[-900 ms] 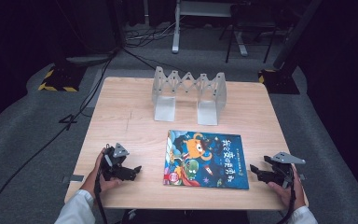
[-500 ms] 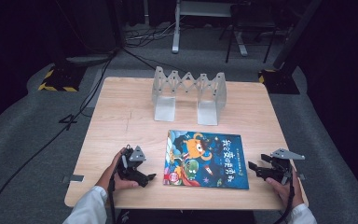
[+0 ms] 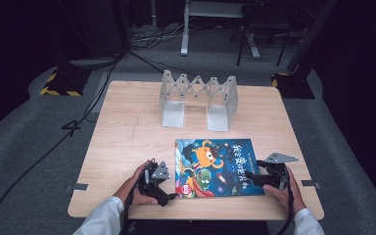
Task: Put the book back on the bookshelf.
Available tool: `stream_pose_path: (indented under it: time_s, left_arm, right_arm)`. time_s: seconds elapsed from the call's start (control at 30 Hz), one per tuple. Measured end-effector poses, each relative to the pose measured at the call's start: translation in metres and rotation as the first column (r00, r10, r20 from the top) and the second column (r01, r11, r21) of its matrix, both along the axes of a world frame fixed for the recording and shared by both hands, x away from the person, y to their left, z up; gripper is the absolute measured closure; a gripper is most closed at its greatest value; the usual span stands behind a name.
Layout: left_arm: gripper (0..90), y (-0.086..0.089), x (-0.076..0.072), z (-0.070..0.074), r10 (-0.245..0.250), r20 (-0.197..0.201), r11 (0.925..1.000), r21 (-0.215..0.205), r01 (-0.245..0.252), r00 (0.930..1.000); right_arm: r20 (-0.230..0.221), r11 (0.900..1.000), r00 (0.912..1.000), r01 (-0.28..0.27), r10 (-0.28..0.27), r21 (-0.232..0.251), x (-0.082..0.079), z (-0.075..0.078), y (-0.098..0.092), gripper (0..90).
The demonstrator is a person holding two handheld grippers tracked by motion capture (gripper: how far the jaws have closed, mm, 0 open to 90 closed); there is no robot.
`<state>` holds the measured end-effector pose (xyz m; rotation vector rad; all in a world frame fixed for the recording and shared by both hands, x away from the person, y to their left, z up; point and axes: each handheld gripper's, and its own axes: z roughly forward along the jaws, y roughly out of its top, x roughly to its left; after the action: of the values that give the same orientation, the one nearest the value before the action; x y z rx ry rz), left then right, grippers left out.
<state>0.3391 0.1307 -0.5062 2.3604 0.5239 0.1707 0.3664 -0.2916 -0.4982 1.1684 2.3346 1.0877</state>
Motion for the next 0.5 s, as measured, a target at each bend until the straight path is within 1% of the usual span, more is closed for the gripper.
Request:
stream_pose_path:
  time_s: [0.07,0.13,0.2,0.23,0.37,0.47,0.5]
  left_arm:
    - [0.6,0.000,-0.004,0.000,-0.005,0.003,1.0000,0.007,0.005,1.0000]
    - [0.6,0.000,-0.009,0.000,-0.008,0.003,1.0000,0.002,0.008,1.0000]
    - [0.7,0.001,-0.016,0.001,-0.013,0.003,0.9998,0.013,0.013,0.9999]
    - [0.8,0.002,-0.020,0.000,-0.011,0.002,0.9999,0.006,0.011,0.9999]
    - [1.3,0.003,-0.032,0.000,-0.018,0.006,0.9998,0.006,0.018,0.9998]
    - [1.6,0.002,-0.038,0.000,-0.016,0.005,0.9999,0.002,0.016,0.9999]
    - [1.6,0.002,-0.038,0.000,-0.016,0.005,0.9999,0.002,0.016,0.9999]
  right_arm:
    - [-0.013,1.000,0.9999,-0.009,0.009,0.006,0.004,0.000,0.001,26.1]
    - [-0.016,1.000,0.9996,-0.023,0.023,0.004,0.006,0.000,0.004,25.5]
    - [-0.018,0.999,0.9990,-0.041,0.041,0.001,0.009,0.000,0.008,25.1]
    - [-0.020,0.999,0.9987,-0.047,0.047,0.000,0.010,0.000,0.009,25.0]
    - [-0.027,0.997,0.9965,-0.080,0.079,-0.010,0.016,0.001,0.019,24.4]
    - [-0.027,0.995,0.9950,-0.096,0.096,-0.010,0.021,0.001,0.024,24.1]
    - [-0.027,0.995,0.9950,-0.096,0.096,-0.010,0.021,0.001,0.024,24.1]
